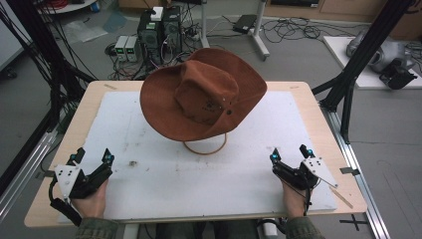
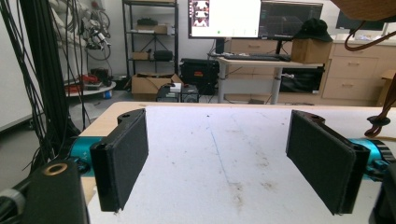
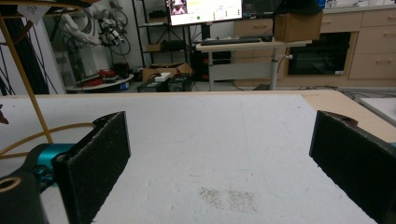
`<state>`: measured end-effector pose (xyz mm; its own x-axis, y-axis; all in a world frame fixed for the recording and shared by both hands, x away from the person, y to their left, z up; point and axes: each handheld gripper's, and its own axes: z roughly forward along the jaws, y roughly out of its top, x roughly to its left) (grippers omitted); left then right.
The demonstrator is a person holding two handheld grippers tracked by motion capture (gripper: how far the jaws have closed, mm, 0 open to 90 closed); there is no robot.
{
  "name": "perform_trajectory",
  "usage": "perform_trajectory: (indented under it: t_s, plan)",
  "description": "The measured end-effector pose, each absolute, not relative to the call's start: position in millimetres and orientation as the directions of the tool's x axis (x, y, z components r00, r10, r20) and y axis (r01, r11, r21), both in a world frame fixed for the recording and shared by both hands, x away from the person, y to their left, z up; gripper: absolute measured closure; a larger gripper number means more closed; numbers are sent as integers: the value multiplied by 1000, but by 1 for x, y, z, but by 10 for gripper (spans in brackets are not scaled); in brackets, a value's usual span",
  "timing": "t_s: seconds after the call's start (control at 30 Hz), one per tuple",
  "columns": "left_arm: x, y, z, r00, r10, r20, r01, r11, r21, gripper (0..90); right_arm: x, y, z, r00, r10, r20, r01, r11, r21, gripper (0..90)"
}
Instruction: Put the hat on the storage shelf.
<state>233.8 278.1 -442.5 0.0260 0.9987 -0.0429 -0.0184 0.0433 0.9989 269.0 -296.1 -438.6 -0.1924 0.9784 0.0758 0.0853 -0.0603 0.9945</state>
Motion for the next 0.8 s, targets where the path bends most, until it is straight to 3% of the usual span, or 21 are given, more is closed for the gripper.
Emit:
perform_trajectory:
  t_s: [0.8]
  plan:
    - [237,279,-444,48,997,-64,0,64,998,215,273,-299,-440,-188,978,93,107,-74,992,45]
